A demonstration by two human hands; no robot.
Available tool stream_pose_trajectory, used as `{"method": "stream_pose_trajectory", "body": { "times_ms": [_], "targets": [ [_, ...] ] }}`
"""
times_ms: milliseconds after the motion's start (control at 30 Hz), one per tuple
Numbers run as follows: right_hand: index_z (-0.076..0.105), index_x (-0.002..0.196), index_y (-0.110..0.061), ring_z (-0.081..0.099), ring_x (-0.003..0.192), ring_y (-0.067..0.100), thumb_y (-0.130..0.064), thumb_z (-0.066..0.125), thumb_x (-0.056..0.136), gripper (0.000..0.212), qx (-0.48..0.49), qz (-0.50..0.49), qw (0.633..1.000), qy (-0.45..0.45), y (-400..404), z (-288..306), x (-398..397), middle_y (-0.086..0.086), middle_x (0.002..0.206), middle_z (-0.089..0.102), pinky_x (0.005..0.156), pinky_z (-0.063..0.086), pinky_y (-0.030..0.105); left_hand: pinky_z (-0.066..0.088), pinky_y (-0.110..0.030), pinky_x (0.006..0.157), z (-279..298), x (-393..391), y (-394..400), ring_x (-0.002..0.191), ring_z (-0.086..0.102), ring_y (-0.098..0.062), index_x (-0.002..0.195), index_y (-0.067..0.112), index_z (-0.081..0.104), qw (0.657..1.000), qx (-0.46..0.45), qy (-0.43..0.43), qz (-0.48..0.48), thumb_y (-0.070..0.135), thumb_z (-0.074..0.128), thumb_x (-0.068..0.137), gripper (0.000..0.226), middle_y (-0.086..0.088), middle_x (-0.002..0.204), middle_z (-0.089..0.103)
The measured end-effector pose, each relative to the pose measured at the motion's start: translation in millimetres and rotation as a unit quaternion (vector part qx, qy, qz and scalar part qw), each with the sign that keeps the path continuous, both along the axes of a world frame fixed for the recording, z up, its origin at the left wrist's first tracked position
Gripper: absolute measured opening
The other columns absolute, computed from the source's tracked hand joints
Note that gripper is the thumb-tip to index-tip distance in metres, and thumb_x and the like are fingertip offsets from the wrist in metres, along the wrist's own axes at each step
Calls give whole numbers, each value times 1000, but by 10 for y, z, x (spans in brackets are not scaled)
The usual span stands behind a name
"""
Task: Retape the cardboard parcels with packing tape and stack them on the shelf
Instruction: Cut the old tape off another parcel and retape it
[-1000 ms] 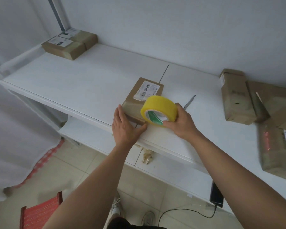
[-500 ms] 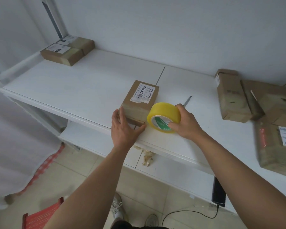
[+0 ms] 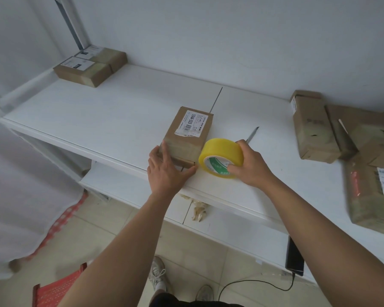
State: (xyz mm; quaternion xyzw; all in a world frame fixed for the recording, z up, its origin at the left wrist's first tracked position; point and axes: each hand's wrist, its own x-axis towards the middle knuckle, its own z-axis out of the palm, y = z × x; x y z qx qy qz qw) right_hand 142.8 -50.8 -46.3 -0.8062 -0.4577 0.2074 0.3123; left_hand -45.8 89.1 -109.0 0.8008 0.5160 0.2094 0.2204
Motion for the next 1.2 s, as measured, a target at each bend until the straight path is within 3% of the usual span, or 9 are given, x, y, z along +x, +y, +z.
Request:
{"method": "stream_pose_trajectory", "body": {
  "times_ms": [133,200,300,467,600,767,933,1067,1200],
  "targets": [
    [39,109,-27,53,70,6,-20,70,85,40,-5,6,1000,6,-5,-9,13,-10,82,50,53,37,24,33,-47,111,5,9,-12,138,31,-34,153,17,19,999,26,44,3,87,59,61,122,-12,148,26],
    [38,109,-28,53,70,7,-20,70,85,40,-7,6,1000,9,-9,-20,22,-10,82,50,53,37,25,22,-44,119,11,22,10,145,21,-34,153,8,19,994,69,90,-4,91,47,64,125,-16,152,25],
    [37,109,-28,52,69,8,-21,70,85,42,-12,8,1000,1,-7,-30,33,-11,81,48,53,37,26,4,-37,123,30,22,72,153,3,-26,156,0,6,982,103,149,-56,88,43,74,126,-13,164,5],
    [35,111,-29,50,69,5,-22,70,86,43,-23,16,1000,7,6,-22,52,-12,82,46,52,35,22,30,-48,111,77,29,125,148,18,-36,158,24,16,958,155,209,-121,82,35,84,95,-11,165,12],
    [35,112,-29,51,71,7,-22,70,86,44,-28,14,999,16,0,-20,69,-9,85,48,53,35,22,20,-58,114,43,63,107,147,14,-47,155,41,16,945,165,235,-154,74,28,90,74,-20,163,14],
    [35,112,-29,50,71,4,-22,71,86,45,-26,11,999,16,-23,-43,54,-8,86,48,53,35,21,-2,-48,123,44,171,58,152,4,-39,154,4,26,923,221,227,-219,51,15,98,74,-26,162,17],
    [35,111,-28,51,70,9,-21,70,86,44,-23,9,1000,19,-27,-45,43,-8,85,47,53,35,23,30,-59,112,-40,146,112,141,33,-48,153,22,28,903,259,219,-265,36,45,102,55,-30,154,33],
    [36,113,-25,51,72,13,-19,70,85,44,-21,4,1000,21,-40,-60,21,1,93,52,54,38,26,24,-58,115,47,125,161,147,23,-46,157,28,14,888,248,257,-291,53,37,101,65,-27,160,20],
    [38,115,-27,53,73,14,-20,71,84,46,-33,4,999,33,-45,-8,43,-1,92,52,55,40,26,44,-58,101,106,122,176,131,47,-49,150,24,20,888,245,262,-288,50,56,94,71,-30,146,44]
  ]
}}
